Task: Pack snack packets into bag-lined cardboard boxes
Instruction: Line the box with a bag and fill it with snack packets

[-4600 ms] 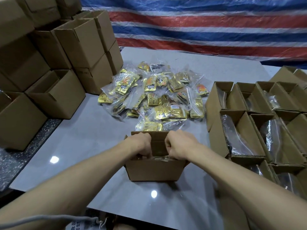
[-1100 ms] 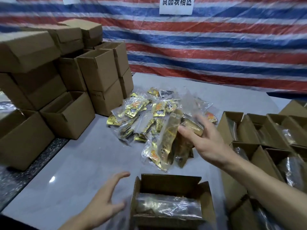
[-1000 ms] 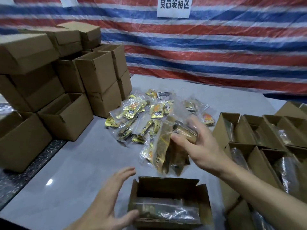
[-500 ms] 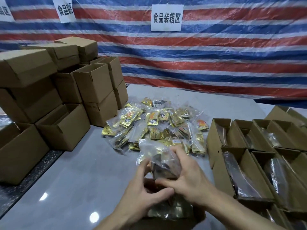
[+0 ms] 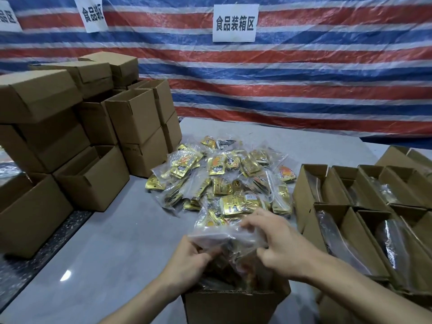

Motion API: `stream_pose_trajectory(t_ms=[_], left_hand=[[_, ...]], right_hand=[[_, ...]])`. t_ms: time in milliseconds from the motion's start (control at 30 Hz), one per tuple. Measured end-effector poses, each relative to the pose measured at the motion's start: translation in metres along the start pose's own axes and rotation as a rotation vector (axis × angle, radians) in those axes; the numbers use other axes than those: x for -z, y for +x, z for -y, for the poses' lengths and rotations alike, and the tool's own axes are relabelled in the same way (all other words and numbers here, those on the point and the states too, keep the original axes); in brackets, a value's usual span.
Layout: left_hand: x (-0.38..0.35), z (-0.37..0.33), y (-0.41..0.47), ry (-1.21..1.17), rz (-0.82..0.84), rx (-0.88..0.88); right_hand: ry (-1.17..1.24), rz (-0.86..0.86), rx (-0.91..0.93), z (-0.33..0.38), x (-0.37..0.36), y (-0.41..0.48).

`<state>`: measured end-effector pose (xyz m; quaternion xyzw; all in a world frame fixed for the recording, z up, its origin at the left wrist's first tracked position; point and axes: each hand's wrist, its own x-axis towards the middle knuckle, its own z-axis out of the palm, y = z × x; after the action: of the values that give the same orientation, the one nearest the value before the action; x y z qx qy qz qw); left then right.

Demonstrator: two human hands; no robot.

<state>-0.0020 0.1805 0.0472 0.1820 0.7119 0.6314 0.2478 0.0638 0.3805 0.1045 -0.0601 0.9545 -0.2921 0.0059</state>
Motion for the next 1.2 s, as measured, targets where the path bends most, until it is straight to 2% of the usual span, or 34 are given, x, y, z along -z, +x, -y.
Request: stream_pose_trajectory(t_ms=[200, 300, 400, 467, 533, 600, 667, 800, 933, 1000, 1033, 1133, 1200], left_hand=[[-0.004, 0.004, 0.007, -0.037, -0.038, 0.047], [-0.006, 0.006, 0.011, 0.026, -0.041, 0.055], [-0.002, 0.006, 0.011, -0.147, -0.046, 0.056], [0.005, 0.006, 0.008, -0.208, -0.103, -0.004], [0.013, 0.003, 0.006, -0.106, -0.149, -0.058], [0.018, -0.002, 0.005, 0.095, -0.162, -0.099], [0.023, -0.008, 0.005, 0.291, -0.175, -0.213], [0.024, -0.022, 0.001, 0.564, -0.208, -0.658], [0.016, -0.020, -0.007, 0.673, -0.195, -0.849], [0.012, -0.014, -0.011, 0.661, -0.205, -0.798], [0.011, -0.010, -0.012, 0.647, -0.160, -0.699], [0.013, 0.006, -0.012, 0.709, 0.144, -0.353], [0.013, 0.014, -0.011, 0.792, 0.188, -0.318]], right_hand=[[-0.088, -0.184, 0.067, 0.005, 0.005, -0.005], [-0.071, -0.154, 0.026, 0.006, 0.005, -0.006], [-0.044, -0.105, -0.027, 0.001, 0.002, -0.006], [-0.048, -0.070, -0.057, -0.002, 0.000, -0.005], [-0.067, -0.030, -0.102, -0.006, -0.002, -0.003], [-0.077, -0.033, -0.137, -0.011, -0.002, -0.001], [-0.050, -0.104, -0.155, -0.013, -0.002, -0.002], [0.016, -0.249, -0.134, -0.012, -0.001, -0.008], [0.000, -0.280, -0.139, -0.015, 0.000, -0.015], [-0.012, -0.276, -0.151, -0.020, -0.001, -0.017], [-0.040, -0.230, -0.170, -0.022, -0.001, -0.018], [-0.085, -0.076, -0.203, -0.027, -0.002, -0.022], [-0.029, 0.026, -0.208, -0.029, -0.003, -0.025]])
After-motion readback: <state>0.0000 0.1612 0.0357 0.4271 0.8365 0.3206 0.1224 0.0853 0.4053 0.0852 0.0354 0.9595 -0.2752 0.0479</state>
